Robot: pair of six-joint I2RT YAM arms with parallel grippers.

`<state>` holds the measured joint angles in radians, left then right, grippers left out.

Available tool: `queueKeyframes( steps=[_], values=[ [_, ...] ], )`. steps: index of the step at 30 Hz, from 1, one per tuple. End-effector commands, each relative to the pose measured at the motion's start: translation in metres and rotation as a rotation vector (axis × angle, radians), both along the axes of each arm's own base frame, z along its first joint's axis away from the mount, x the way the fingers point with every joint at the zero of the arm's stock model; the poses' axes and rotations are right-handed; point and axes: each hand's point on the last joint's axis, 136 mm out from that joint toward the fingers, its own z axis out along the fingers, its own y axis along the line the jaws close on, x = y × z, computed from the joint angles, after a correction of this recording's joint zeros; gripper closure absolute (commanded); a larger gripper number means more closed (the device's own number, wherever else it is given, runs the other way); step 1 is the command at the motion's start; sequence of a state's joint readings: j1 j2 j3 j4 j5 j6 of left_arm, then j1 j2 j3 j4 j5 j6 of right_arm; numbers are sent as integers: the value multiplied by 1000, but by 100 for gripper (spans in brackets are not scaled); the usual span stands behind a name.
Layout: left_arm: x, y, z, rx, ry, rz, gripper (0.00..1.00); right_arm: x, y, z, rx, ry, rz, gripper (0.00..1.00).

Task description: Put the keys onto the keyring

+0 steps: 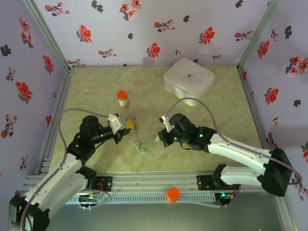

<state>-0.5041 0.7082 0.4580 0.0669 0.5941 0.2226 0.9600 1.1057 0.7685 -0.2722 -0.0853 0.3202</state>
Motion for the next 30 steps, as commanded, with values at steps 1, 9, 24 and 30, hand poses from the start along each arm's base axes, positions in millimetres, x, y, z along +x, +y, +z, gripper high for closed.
queueKeyframes(
  steps=[1,9,24,30],
  values=[
    [-9,-6,23,-77,-1,-49,100,1,3,22,70,-129,67,100],
    [-23,-21,24,-126,92,-158,100,-5,28,56,247,-229,173,100],
    [-29,-32,13,-145,170,-231,100,-21,71,86,416,-316,335,100],
    [-30,-31,12,-142,172,-234,100,-22,78,88,426,-330,340,100]
  ],
)
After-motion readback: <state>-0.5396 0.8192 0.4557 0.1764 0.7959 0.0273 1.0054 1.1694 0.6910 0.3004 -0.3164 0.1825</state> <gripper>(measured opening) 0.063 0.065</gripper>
